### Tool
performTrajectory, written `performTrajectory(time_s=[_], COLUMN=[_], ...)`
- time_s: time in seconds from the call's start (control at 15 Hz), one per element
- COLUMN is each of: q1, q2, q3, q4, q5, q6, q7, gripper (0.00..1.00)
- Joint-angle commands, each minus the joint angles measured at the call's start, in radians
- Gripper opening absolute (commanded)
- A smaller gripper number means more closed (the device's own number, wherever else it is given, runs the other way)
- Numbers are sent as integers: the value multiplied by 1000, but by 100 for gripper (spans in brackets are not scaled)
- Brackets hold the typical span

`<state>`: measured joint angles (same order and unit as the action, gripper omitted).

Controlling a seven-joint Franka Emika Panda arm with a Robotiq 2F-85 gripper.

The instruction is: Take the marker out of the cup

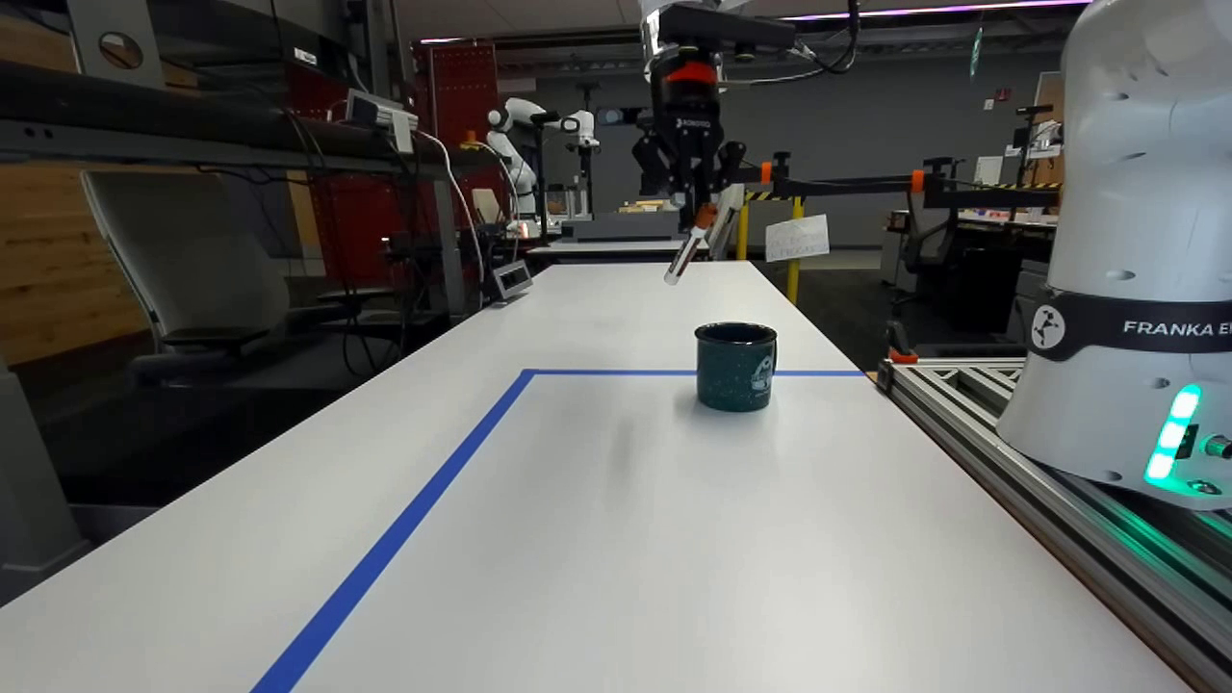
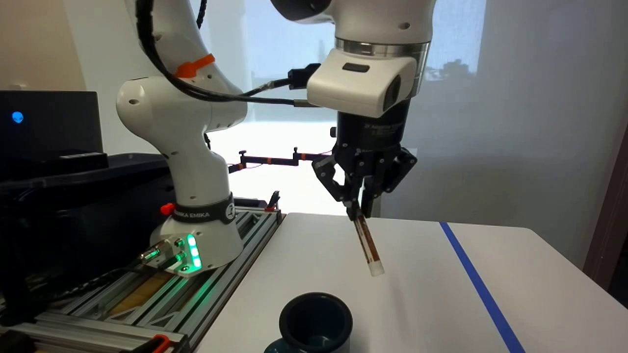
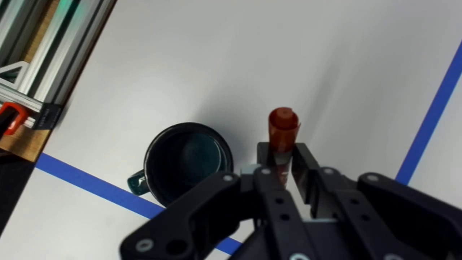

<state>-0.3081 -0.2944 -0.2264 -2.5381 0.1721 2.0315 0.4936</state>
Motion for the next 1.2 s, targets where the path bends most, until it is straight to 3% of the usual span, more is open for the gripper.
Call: performTrajectory(time_s=[0.0,0.53,1.13], q1=[27,98,136], q2=[-11,121,335], q3=[4,-6,16], q4=[-78,-241,-222], q5=[85,224,478], q6=[178,577,760], q7=[-104,-372,-791], gripper=[5,5,5])
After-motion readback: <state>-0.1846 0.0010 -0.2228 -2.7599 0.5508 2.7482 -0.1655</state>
